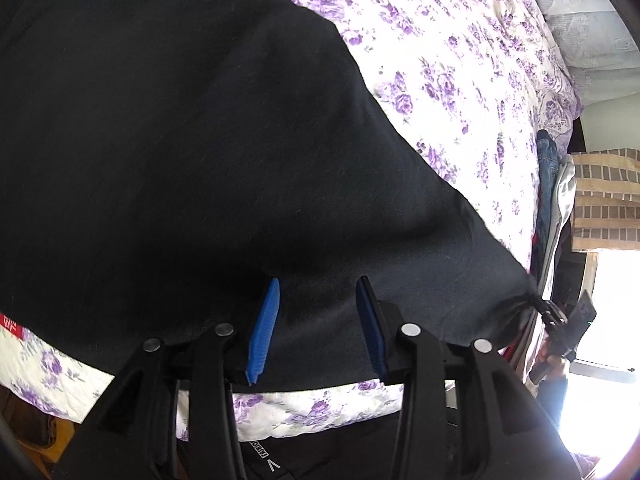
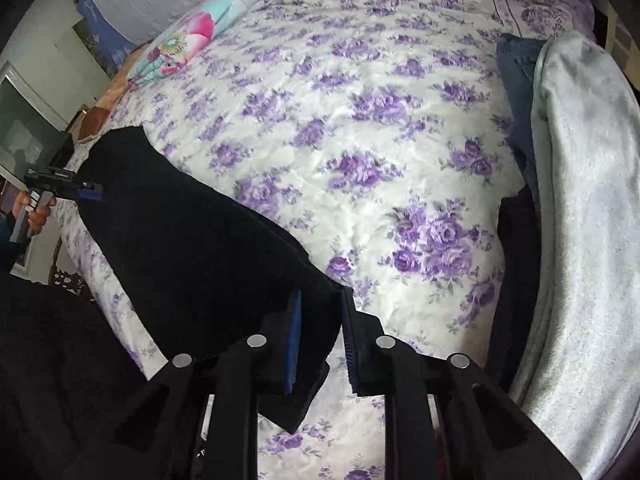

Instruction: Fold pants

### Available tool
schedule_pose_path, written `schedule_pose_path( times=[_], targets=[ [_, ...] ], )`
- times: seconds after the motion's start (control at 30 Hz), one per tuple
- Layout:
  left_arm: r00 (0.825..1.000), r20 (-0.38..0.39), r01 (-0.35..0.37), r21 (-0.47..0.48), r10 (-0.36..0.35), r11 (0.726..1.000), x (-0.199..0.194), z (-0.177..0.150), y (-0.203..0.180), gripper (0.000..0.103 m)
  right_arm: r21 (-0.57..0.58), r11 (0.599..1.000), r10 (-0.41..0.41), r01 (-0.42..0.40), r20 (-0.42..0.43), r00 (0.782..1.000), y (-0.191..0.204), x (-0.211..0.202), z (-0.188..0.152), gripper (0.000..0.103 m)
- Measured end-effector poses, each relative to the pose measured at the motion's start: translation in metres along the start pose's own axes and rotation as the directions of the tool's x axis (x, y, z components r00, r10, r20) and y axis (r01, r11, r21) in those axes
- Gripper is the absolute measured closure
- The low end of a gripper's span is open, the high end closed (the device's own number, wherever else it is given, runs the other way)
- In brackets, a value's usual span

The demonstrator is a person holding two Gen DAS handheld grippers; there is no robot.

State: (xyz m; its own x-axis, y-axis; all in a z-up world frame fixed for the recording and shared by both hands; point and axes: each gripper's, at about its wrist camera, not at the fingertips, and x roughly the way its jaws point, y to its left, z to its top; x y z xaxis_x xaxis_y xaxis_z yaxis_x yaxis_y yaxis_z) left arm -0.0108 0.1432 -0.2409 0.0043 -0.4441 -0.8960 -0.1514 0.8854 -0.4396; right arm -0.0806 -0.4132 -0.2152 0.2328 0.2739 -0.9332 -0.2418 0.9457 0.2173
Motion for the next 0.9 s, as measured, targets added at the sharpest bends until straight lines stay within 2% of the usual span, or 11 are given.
schedule_pose_path(
  times=[0.1,0.2,0.3,0.37,0.43,0.47,0.53,0.6,0.73,0.8,0.9],
  targets=[
    [1.0,0.01,-0.016,-0.021,0.017,1.0,-0.003,-0.002,0.008,0.064,0.031,0.999,-0.019,0.019,0.004,1.0,-0.004,0.007,-0.003,0.063],
    [0.998,0.046,-0.031,-0.034,0.032,0.999,-0.013,-0.004,0.015,0.064,0.095,0.995,0.003,-0.014,0.122,0.993,-0.007,-0.019,0.003,0.054],
    [0.994,0.092,-0.051,-0.048,0.055,0.998,-0.022,-0.003,0.028,0.061,0.134,0.962,0.201,-0.236,0.234,0.951,0.005,-0.028,0.011,0.044],
    [0.992,0.105,-0.058,-0.068,0.065,0.996,-0.022,-0.001,0.042,0.06,0.154,0.934,0.292,-0.323,0.197,0.936,0.019,-0.007,0.012,0.039],
    [0.993,0.104,-0.04,-0.098,0.051,0.994,-0.021,0.0,0.058,0.062,0.132,0.973,0.186,-0.19,0.048,0.981,0.033,0.024,0.007,0.04],
    [0.994,0.105,-0.01,-0.11,0.021,0.994,-0.023,0.0,0.065,0.068,0.073,0.989,0.124,-0.126,0.035,0.992,0.044,0.027,0.005,0.043],
    [0.992,0.129,0.004,-0.11,0.011,0.994,-0.035,-0.003,0.075,0.068,0.014,0.999,0.043,-0.043,0.002,0.999,0.062,0.021,0.013,0.042],
    [0.981,0.193,0.001,-0.065,0.011,0.998,-0.061,-0.008,0.079,0.065,0.025,0.999,0.047,-0.047,0.011,0.999,0.076,0.012,0.032,0.041],
    [0.914,0.399,-0.081,0.002,0.074,0.997,-0.128,-0.008,0.096,0.034,-0.084,0.995,0.055,-0.045,0.121,0.991,0.145,0.001,0.091,0.033],
    [0.86,0.478,-0.195,-0.018,0.18,0.981,-0.154,-0.005,0.112,0.033,-0.174,0.983,0.087,-0.058,0.161,0.983,0.198,0.009,0.127,0.033],
    [0.804,0.535,-0.273,-0.052,0.258,0.961,-0.177,-0.003,0.138,0.029,-0.337,0.933,0.185,-0.129,0.14,0.973,0.292,0.039,0.186,0.033]
  ],
)
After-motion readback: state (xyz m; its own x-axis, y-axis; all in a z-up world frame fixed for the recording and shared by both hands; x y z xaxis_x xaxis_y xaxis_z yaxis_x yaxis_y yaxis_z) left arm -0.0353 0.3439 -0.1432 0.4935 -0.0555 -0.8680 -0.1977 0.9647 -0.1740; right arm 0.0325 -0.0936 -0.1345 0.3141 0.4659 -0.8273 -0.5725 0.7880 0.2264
